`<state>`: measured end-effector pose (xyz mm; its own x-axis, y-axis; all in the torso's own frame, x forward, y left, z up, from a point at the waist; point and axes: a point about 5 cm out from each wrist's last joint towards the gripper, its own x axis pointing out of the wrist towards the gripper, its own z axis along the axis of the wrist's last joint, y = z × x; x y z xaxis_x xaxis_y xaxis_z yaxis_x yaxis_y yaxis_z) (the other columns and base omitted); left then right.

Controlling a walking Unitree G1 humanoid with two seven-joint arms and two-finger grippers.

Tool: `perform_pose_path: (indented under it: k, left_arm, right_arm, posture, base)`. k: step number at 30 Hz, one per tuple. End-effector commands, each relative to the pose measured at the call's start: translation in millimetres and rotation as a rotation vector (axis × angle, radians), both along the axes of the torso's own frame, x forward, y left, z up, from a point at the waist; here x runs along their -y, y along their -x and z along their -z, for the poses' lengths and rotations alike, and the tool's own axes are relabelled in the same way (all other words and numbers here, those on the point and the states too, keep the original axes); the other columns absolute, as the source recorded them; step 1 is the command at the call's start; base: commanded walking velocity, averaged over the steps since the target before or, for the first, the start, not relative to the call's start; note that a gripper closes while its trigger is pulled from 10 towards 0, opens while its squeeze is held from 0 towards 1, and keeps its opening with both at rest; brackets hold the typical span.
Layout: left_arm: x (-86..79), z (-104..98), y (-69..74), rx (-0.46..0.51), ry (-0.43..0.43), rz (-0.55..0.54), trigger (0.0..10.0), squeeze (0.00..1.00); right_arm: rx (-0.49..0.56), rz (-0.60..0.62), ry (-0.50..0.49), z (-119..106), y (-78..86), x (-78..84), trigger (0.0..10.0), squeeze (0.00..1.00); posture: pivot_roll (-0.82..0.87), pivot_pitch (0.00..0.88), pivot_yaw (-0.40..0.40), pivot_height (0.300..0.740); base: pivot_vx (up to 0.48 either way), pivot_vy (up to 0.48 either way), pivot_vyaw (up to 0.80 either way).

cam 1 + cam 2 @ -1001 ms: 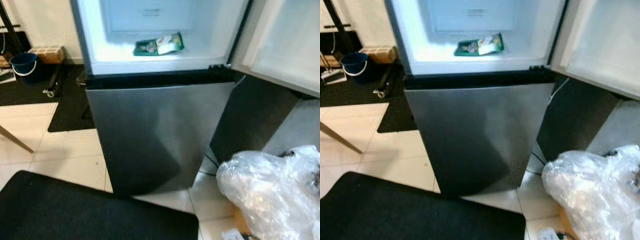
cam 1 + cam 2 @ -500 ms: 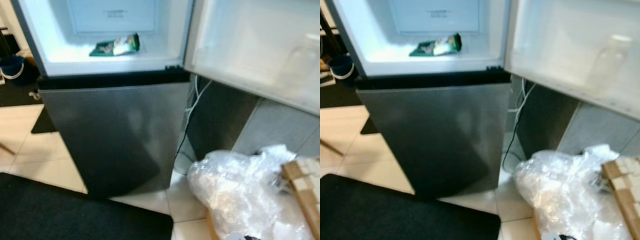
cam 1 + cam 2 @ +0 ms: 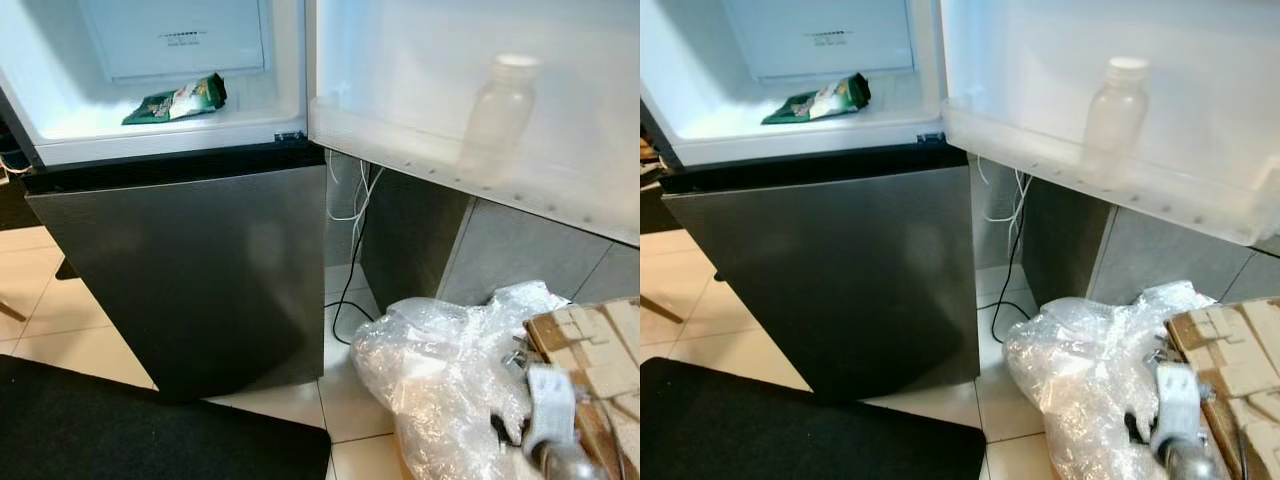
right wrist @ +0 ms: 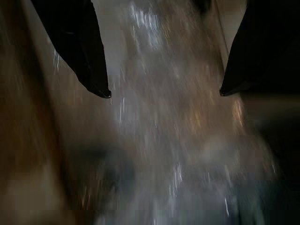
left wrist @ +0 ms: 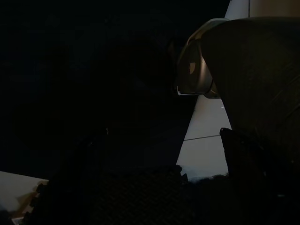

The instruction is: Restocking fridge

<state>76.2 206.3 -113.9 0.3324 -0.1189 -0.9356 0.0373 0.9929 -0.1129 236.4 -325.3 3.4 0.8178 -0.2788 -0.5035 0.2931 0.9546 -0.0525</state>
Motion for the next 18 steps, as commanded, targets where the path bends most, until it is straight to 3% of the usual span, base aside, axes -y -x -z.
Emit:
perform_pose_path:
  k: [1,5,11,12,13,14,18]
  left_arm:
    - [18.8,1.8,-1.2,0.003,0.072,0.028,10.0,0.00]
    - [18.9,1.8,-1.1,0.004,0.074,0.027,10.0,0.00]
    - [19.3,1.8,-1.4,0.007,0.076,0.025,10.0,0.00]
    - [19.2,1.7,-1.4,0.007,0.077,0.025,10.0,0.00]
    - [19.2,1.7,-1.4,0.007,0.077,0.025,10.0,0.00]
    - [19.2,1.7,-1.4,0.008,0.077,0.026,10.0,0.00]
    - [18.2,1.6,-0.7,0.007,0.077,0.027,10.0,0.00]
  right_arm:
    - [0.068,0.075,-0.008,-12.4,-1.3,15.7,10.0,0.00]
    - [0.274,0.385,-0.039,-56.6,-1.8,67.0,10.0,0.00]
    - [0.384,0.576,-0.083,-74.6,8.1,91.8,10.0,0.00]
    - [0.412,0.617,-0.095,-77.6,11.3,96.6,3.5,0.00]
    - [0.412,0.617,-0.095,-77.6,11.3,96.6,3.5,0.00]
    - [0.451,0.661,-0.118,-80.8,14.7,101.4,0.0,0.00]
    - [0.644,0.761,-0.232,-96.2,23.9,117.3,0.0,0.00]
  posture:
    - [0.04,0.000,0.013,0.740]
    - [0.04,0.000,0.013,0.740]
    - [0.04,0.000,0.013,0.740]
    - [0.04,0.000,0.013,0.740]
    - [0.04,0.000,0.013,0.740]
    - [0.04,0.000,0.013,0.740]
    - [0.05,0.000,0.016,0.740]
  base:
    - [0.000,0.000,0.00]
    - [0.000,0.000,0.00]
    - [0.000,0.000,0.00]
    - [0.000,0.000,0.00]
    - [0.000,0.000,0.00]
    - [0.000,0.000,0.00]
    - [0.000,0.000,0.00]
